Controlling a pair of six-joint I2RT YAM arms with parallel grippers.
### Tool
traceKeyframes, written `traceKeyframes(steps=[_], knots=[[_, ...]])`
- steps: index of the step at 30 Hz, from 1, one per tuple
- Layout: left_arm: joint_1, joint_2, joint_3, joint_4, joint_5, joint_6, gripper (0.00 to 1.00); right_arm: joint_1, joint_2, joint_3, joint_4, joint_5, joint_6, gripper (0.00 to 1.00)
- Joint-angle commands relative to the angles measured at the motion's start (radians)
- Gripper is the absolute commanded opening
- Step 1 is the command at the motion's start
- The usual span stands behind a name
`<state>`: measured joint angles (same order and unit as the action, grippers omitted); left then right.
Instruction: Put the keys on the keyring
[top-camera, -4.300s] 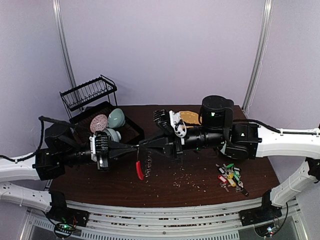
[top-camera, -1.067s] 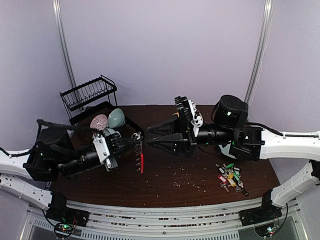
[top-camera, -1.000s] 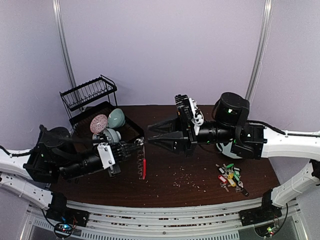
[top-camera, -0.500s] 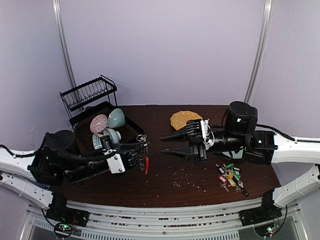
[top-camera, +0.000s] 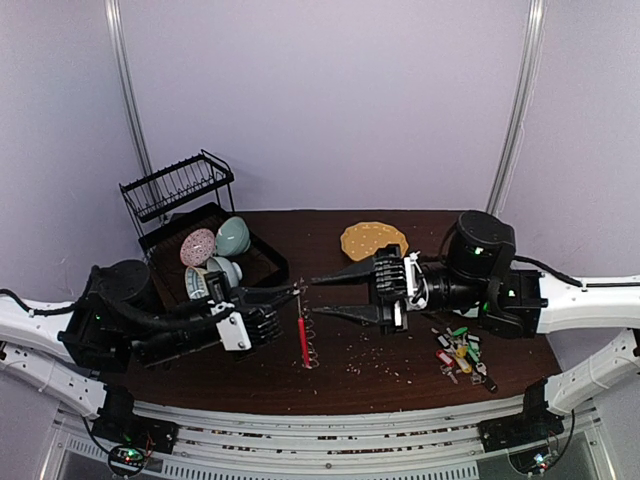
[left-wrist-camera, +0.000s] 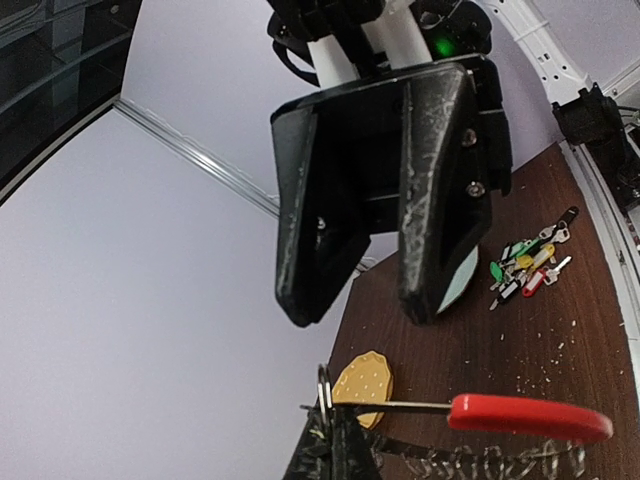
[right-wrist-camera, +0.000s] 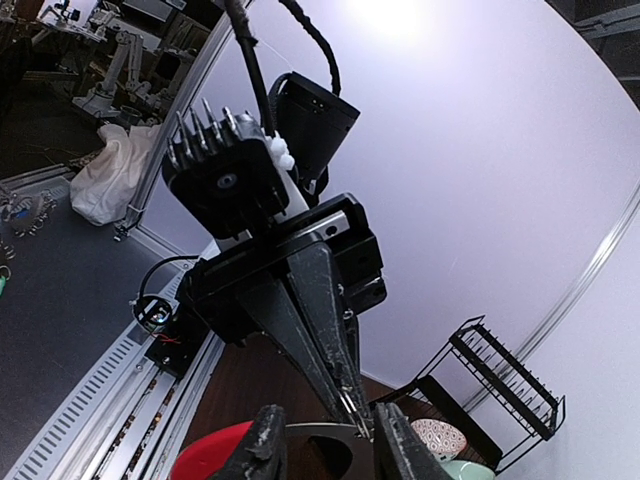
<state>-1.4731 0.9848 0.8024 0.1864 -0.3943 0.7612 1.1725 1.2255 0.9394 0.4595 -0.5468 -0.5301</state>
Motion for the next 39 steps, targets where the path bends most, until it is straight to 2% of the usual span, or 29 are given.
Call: traceKeyframes(steps=[1, 8, 15, 19, 22, 26, 28, 30, 32, 34, 36, 39], knots=[[-0.004, 0.005, 0.016, 0.068, 0.034, -0.006, 0.00, 0.005, 0.008, -0.002, 0.035, 0.030, -0.008, 0.32], [-0.004, 0.009, 0.020, 0.084, 0.049, -0.033, 0.00, 0.005, 0.010, 0.006, 0.002, 0.040, -0.021, 0.27], [-0.004, 0.010, 0.024, 0.084, 0.039, -0.050, 0.00, 0.007, 0.036, 0.029, -0.045, 0.031, -0.026, 0.19], [-0.004, 0.011, 0.029, 0.090, -0.010, -0.079, 0.00, 0.000, 0.011, 0.047, -0.082, 0.077, 0.058, 0.24], [-0.001, 0.008, 0.011, 0.091, -0.074, -0.119, 0.00, -0.079, -0.012, 0.083, -0.171, 0.168, 0.233, 0.23], [0.013, -0.016, -0.018, 0.090, -0.121, -0.184, 0.00, -0.281, -0.026, 0.084, -0.300, 0.293, 0.611, 0.25], [0.019, -0.030, -0.030, 0.092, -0.141, -0.210, 0.00, -0.360, -0.026, 0.085, -0.474, 0.493, 0.780, 0.25], [0.020, -0.037, -0.041, 0.093, -0.149, -0.226, 0.00, -0.392, -0.002, 0.097, -0.765, 0.758, 0.948, 0.22], [0.021, -0.040, -0.049, 0.094, -0.147, -0.233, 0.00, -0.400, 0.009, 0.084, -0.958, 0.883, 1.085, 0.20], [0.020, -0.046, -0.059, 0.099, -0.140, -0.236, 0.00, -0.401, 0.001, 0.039, -1.070, 0.912, 1.239, 0.23], [0.020, -0.053, -0.065, 0.100, -0.131, -0.237, 0.00, -0.400, -0.034, -0.048, -1.092, 0.870, 1.357, 0.27], [0.020, -0.070, -0.074, 0.098, -0.119, -0.237, 0.00, -0.400, -0.076, -0.185, -1.100, 0.822, 1.478, 0.28]])
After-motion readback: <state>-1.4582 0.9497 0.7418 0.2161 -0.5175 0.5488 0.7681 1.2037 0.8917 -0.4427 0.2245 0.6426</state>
